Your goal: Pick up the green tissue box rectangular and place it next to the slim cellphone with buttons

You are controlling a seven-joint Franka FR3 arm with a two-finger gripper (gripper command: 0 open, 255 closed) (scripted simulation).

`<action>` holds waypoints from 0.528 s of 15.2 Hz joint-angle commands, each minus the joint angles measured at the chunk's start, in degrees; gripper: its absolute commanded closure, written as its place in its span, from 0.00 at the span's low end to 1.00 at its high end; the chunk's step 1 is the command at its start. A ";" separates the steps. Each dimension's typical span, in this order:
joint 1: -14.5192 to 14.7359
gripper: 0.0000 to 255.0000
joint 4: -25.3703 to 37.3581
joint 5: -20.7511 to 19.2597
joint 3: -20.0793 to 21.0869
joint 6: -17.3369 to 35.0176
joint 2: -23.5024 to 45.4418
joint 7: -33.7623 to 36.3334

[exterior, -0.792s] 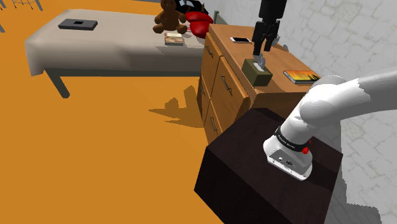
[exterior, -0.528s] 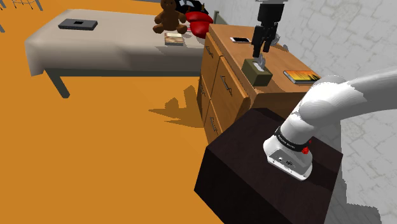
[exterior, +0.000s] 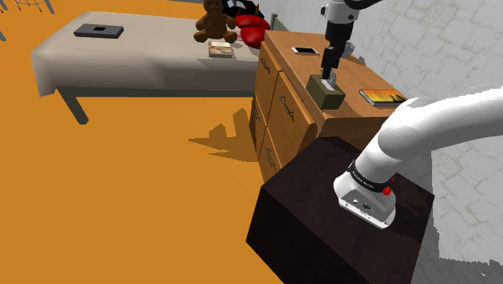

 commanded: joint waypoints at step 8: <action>-3.67 0.00 -0.99 -14.01 -6.10 16.77 9.02 -9.10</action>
